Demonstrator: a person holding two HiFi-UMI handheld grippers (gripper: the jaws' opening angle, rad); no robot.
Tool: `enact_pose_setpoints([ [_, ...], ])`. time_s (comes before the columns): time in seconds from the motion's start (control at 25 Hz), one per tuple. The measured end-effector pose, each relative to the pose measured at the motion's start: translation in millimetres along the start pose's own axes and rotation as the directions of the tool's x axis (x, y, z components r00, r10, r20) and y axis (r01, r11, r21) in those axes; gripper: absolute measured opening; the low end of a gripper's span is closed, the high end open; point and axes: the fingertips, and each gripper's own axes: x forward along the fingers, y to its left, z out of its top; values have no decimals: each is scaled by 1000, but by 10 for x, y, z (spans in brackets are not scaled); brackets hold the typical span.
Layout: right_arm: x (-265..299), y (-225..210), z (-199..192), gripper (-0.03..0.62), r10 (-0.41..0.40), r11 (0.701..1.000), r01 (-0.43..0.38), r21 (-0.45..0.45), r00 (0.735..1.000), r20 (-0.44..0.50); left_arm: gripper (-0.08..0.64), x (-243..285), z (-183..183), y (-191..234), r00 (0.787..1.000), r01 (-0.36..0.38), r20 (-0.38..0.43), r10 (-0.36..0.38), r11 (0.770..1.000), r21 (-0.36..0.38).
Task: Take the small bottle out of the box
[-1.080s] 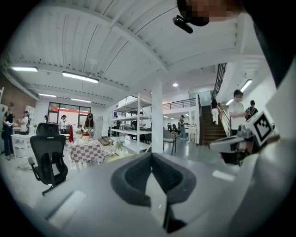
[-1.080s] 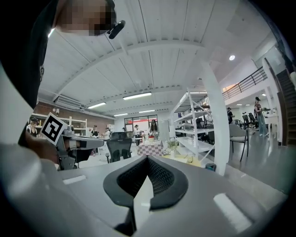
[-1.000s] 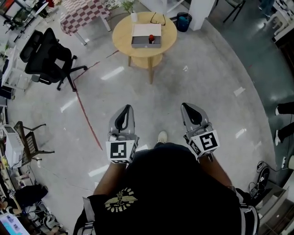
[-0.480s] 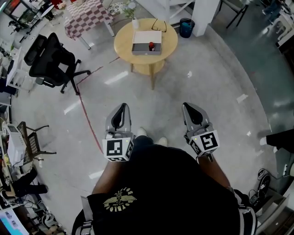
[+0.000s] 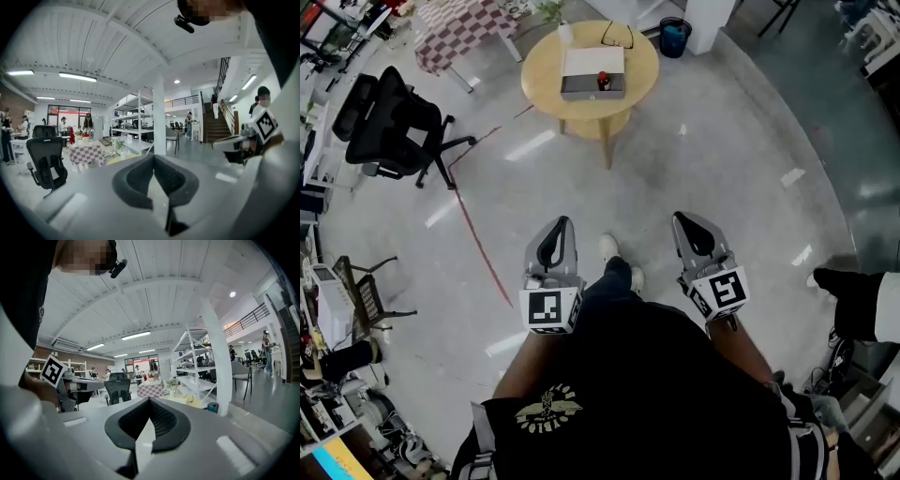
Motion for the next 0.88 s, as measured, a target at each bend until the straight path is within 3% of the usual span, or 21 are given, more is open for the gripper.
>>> enact_pose_setpoints([
  [0.2,-6,-34,-45,8,-15,1000,15,3,1000,-18,0,65,0,-72,1000,28,12,-28,1000,-4],
  [0.88,361,45,106,8,21,998,-22,-55,999,-24,0,235,1,212,1000,7,28,-6,999,-48],
])
